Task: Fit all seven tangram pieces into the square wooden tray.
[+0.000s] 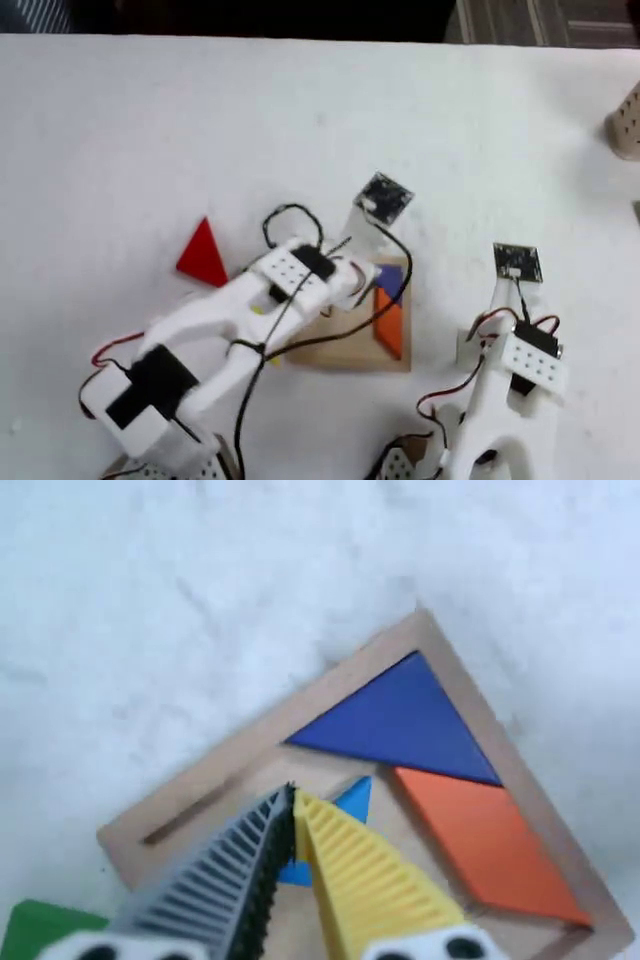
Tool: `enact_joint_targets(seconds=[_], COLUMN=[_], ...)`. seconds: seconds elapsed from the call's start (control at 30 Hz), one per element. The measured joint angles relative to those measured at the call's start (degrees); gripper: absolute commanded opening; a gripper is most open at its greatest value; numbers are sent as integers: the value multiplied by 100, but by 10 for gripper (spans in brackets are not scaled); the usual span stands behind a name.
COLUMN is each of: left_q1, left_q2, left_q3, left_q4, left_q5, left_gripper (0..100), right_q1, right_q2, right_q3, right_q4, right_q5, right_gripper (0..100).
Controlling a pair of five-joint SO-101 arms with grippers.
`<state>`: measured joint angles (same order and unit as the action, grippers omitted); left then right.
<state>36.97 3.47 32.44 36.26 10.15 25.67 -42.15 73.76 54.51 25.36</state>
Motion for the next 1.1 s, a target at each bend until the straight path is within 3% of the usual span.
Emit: enact_joint_targets(seconds=[0.2,0.4,0.77,1.1], left_q1=[35,237,457,352], left_q2=[88,765,809,-422], left_q3=[0,-176,-369,-70], left_q4=[-185,-202,369,905], left_q5=[492,527,527,527], left_gripper=[22,22,22,22], right_q1=[0,0,0,0], right_q2=[0,0,0,0], right_q3=[18,18,18,18], right_q4=[0,0,0,0], right_q5=[0,0,0,0], right_gripper=[226,226,226,226])
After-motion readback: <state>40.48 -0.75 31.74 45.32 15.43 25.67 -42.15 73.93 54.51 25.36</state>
